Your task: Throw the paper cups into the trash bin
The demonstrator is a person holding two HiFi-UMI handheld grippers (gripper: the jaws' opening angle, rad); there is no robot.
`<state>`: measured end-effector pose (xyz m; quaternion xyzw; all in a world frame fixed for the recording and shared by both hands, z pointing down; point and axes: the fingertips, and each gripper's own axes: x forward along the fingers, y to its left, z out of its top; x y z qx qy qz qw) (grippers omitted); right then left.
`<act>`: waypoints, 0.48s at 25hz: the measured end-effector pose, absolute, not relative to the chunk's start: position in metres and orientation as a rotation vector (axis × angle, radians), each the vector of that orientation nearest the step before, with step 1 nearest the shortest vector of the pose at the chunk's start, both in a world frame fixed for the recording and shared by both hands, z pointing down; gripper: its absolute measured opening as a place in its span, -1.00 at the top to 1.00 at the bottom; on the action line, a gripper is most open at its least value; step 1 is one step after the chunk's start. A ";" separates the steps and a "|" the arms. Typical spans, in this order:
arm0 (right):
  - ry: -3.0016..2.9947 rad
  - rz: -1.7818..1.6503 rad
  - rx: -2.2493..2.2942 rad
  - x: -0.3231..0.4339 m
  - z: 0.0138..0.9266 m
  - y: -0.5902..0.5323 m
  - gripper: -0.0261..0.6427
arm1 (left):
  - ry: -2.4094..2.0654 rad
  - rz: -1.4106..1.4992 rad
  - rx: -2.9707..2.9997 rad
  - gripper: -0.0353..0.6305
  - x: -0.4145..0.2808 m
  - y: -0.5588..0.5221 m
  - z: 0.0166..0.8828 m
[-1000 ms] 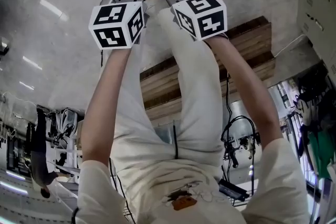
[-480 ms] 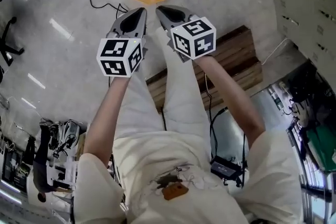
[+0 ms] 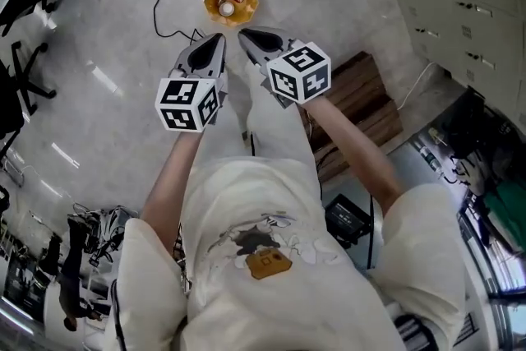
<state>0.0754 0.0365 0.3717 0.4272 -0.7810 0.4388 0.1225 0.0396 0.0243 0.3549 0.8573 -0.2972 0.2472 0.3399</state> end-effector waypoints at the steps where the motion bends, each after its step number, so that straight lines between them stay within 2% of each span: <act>1: -2.288 1.259 1.247 0.075 0.357 0.038 0.84 | -0.767 0.639 2.240 0.88 0.040 0.028 0.342; 12: -2.399 1.150 1.280 0.085 0.226 0.070 0.86 | -0.621 0.514 2.369 0.88 0.058 0.066 0.195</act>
